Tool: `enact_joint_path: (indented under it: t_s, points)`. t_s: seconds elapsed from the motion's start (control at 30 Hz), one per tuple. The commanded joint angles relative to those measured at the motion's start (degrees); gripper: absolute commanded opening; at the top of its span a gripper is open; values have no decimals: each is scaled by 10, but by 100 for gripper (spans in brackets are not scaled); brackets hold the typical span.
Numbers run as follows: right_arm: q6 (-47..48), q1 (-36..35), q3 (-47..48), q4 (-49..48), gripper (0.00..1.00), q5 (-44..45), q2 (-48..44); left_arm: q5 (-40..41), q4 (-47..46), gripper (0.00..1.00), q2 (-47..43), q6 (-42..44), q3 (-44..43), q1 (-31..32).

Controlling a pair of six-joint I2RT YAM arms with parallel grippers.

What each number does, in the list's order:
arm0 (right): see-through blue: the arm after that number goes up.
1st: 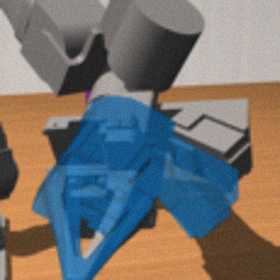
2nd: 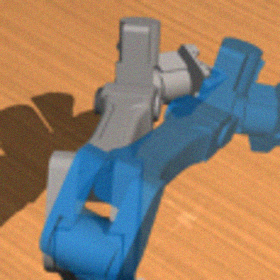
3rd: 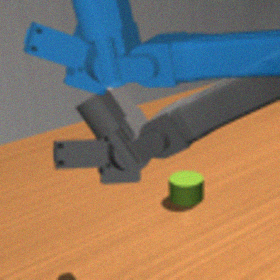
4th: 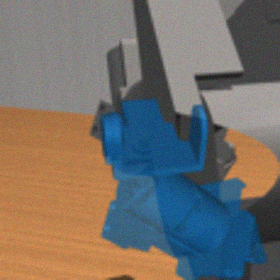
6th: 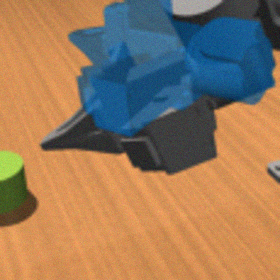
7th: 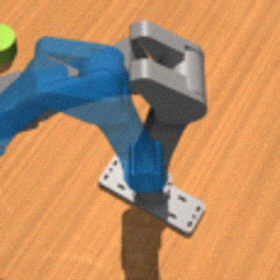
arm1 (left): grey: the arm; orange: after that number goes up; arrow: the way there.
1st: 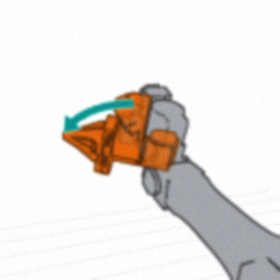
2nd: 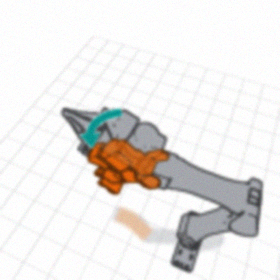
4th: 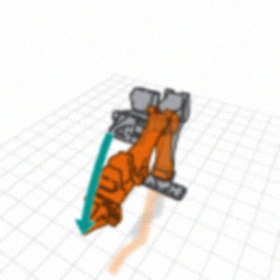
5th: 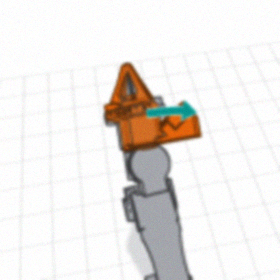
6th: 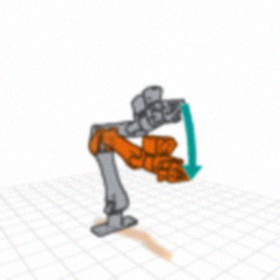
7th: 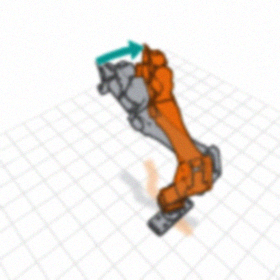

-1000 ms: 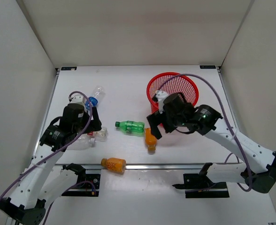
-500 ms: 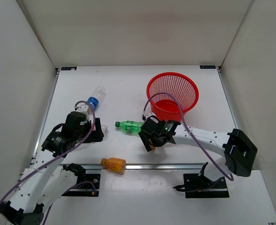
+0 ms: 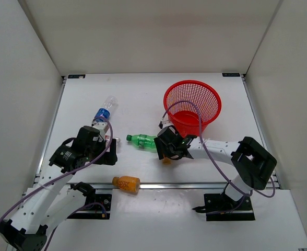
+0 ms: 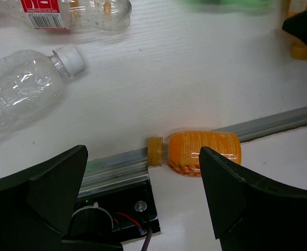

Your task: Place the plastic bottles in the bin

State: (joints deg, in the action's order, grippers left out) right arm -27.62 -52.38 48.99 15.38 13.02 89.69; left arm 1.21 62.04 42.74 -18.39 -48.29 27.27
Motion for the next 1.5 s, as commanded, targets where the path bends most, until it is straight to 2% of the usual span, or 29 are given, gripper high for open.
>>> enact_joint_path:
  t_s: [0.0, 0.03, 0.1, 0.23, 0.33, 0.43, 0.57, 0.67, 0.73, 0.77, 0.93, 0.97, 1.0, 1.03, 1.07, 1.1, 1.13, 1.2, 1.3, 1.37, 1.47]
  points:
    - [-31, -9, 12, -31, 50, 13, -12, -38, 13, 99, -3, 6, -7, 1]
    - [-29, -11, 12, -22, 44, 17, -15, -37, 14, 99, -1, -3, -1, -1]
    - [-22, -24, 21, -2, 25, 32, -41, -47, 14, 99, 1, -32, 7, 9]
    - [-10, -46, 23, 48, 15, -6, -117, -73, 6, 99, -19, -79, 38, 24]
    - [15, -47, 40, 62, 11, -73, -172, -82, -2, 99, -30, -110, 59, 25]
    - [68, -45, 127, 101, 11, -110, -181, -82, -17, 98, -30, -124, 77, 30]
    - [138, -3, 238, 153, 11, -105, -173, -66, -47, 99, 0, -127, 49, 48]
    - [154, 77, 287, 158, 12, -115, -181, -52, -75, 99, 44, -116, 12, 59]
    - [158, 158, 291, 145, 18, -125, -182, -45, -90, 99, 73, -110, -6, 52]
    - [169, 176, 284, 141, 23, -142, -178, -45, -104, 99, 100, -117, -14, 51]
    - [189, 293, 303, 140, 25, -164, -128, -14, -183, 98, 190, -121, -55, 68]
    - [192, 305, 304, 136, 32, -173, -117, -13, -207, 99, 212, -108, -66, 73]
    - [192, 321, 305, 134, 44, -184, -103, -13, -222, 98, 222, -91, -87, 76]
    - [194, 336, 312, 137, 50, -201, -98, -25, -237, 99, 246, -49, -107, 75]
    - [197, 337, 316, 141, 60, -207, -94, -46, -242, 98, 266, 8, -118, 73]
    - [204, 350, 323, 146, 71, -229, -87, -112, -249, 99, 276, 44, -143, 62]
    - [209, 357, 335, 154, 76, -235, -81, -135, -245, 99, 305, 100, -173, 50]
    - [217, 360, 353, 170, 90, -240, -76, -158, -208, 99, 375, 183, -230, 40]
    - [237, 356, 371, 191, 99, -243, -82, -185, -128, 98, 456, 263, -316, 49]
    - [236, 354, 382, 220, 99, -257, -91, -196, -97, 99, 522, 332, -344, 56]
    - [237, 373, 384, 242, 99, -323, -125, -242, -77, 99, 598, 375, -381, 50]
